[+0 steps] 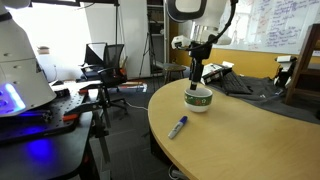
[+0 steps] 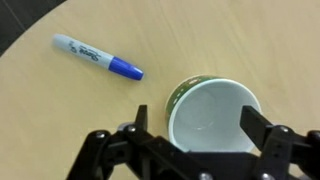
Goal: Pick up the cup from the table and slightly move it to the right.
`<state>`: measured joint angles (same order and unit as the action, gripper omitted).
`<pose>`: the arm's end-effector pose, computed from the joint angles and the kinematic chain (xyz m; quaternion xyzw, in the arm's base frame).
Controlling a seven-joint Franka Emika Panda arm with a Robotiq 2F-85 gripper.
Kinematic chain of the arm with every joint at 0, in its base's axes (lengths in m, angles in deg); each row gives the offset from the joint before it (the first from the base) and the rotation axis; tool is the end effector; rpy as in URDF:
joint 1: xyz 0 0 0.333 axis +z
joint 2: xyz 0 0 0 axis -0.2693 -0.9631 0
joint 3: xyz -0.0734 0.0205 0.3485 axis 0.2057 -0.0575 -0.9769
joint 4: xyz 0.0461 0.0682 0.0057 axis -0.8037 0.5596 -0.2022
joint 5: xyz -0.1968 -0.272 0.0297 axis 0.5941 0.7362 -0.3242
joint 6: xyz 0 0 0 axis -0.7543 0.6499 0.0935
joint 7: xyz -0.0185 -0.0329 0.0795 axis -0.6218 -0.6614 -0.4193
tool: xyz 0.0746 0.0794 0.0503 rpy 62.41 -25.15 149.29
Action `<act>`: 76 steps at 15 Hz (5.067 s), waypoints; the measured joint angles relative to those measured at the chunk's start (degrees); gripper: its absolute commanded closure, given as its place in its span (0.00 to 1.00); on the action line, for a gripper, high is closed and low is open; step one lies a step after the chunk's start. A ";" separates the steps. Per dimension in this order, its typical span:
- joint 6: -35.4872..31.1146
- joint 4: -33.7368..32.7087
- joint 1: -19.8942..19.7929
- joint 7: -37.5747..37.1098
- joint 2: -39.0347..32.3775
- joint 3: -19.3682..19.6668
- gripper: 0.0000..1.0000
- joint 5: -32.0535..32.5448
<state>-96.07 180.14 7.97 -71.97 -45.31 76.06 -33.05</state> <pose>0.5742 -0.1216 0.2324 -0.9676 0.2406 0.0491 0.0590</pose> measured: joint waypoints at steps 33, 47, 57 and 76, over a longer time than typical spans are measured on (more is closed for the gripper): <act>-7.87 -10.48 3.16 -9.80 -13.46 3.76 1.00 4.68; -7.90 -10.88 -6.76 -12.76 -13.81 4.35 0.97 -4.80; -8.35 -8.78 -5.48 -26.03 -13.61 11.55 0.97 -6.94; -15.02 5.63 -7.11 -28.08 -7.69 12.21 0.12 -13.52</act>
<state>-111.09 185.77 0.86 -100.04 -53.00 88.27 -46.57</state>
